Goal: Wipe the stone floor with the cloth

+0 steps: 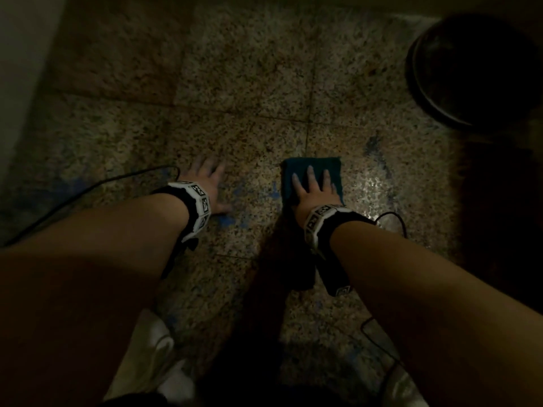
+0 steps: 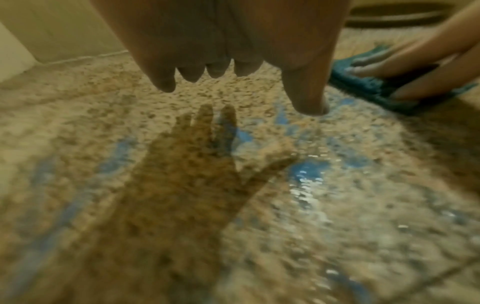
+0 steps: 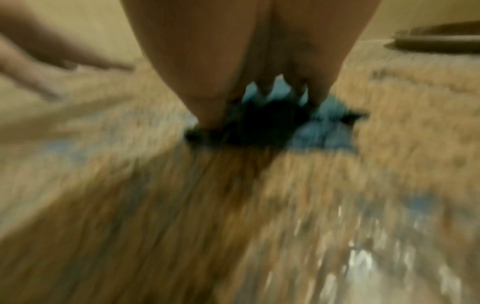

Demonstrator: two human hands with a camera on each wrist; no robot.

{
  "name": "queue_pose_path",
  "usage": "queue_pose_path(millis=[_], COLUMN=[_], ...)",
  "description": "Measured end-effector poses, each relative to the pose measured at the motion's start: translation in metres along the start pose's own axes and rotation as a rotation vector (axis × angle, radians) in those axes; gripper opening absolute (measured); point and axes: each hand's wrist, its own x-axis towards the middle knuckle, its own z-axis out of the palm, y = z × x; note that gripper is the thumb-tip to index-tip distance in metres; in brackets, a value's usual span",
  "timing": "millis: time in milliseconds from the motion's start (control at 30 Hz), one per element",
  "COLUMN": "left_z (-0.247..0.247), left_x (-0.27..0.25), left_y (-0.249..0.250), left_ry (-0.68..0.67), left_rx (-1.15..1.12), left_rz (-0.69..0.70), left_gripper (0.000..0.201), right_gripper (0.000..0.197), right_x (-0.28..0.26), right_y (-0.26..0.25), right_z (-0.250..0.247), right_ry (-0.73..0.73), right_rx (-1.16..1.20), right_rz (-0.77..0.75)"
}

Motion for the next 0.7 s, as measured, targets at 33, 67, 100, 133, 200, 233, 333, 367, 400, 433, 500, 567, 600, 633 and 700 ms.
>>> queue_pose_path(millis=[33,67,100,133,200,233,333,367,400,433,500,567,600,633,700], left_z=[-0.004,-0.008,-0.014,-0.019,-0.026,-0.029,-0.026,-0.021,-0.017,-0.013,-0.010,-0.007,-0.008,-0.010,-0.010], left_x=[0.001,0.003,0.005,0.008,0.017,0.023,0.035,0.039,0.043,0.047,0.053,0.052,0.054,0.054,0.051], left_y=[-0.003,-0.005,-0.007,-0.007,-0.008,-0.009,-0.011,-0.011,-0.012,-0.014,-0.020,-0.026,-0.027,-0.028,-0.028], left_ry=[-0.001,-0.005,-0.010,-0.020,-0.044,-0.052,-0.066,-0.058,-0.049,-0.041,-0.033,-0.040,-0.033,-0.025,-0.013], left_rx=[0.003,0.013,0.029,0.045,0.066,0.074,0.108,0.127,0.136,0.135,0.131,0.114,0.115,0.117,0.118], left_rz=[0.004,0.006,0.012,0.019,0.028,0.028,0.056,0.076,0.092,0.107,0.139,0.167,0.178,0.189,0.214], left_gripper=[0.104,0.105,0.105,0.106,0.109,0.110,0.112,0.112,0.111,0.110,0.110,0.111,0.111,0.110,0.107], right_gripper=[0.075,0.075,0.075,0.074,0.073,0.071,0.066,0.065,0.064,0.064,0.065,0.065,0.065,0.065,0.065], right_x=[0.000,0.001,0.003,0.005,0.011,0.014,0.014,0.016,0.019,0.023,0.031,0.034,0.036,0.035,0.028], right_y=[0.003,0.006,0.010,0.013,0.015,0.014,0.007,0.004,0.001,-0.003,-0.015,-0.029,-0.032,-0.033,-0.036], right_z=[-0.004,-0.007,-0.009,-0.010,-0.007,-0.003,0.005,0.006,0.004,0.001,-0.004,-0.007,-0.008,-0.008,-0.002], right_ry=[0.007,0.021,0.027,0.016,-0.018,-0.009,0.045,0.063,0.077,0.090,0.114,0.120,0.124,0.125,0.115], right_rx=[-0.051,-0.106,-0.143,-0.158,-0.160,-0.158,-0.093,-0.070,-0.057,-0.041,0.005,0.043,0.048,0.053,0.058], right_rz=[-0.021,-0.045,-0.069,-0.094,-0.124,-0.125,-0.094,-0.082,-0.073,-0.057,-0.002,0.043,0.062,0.074,0.077])
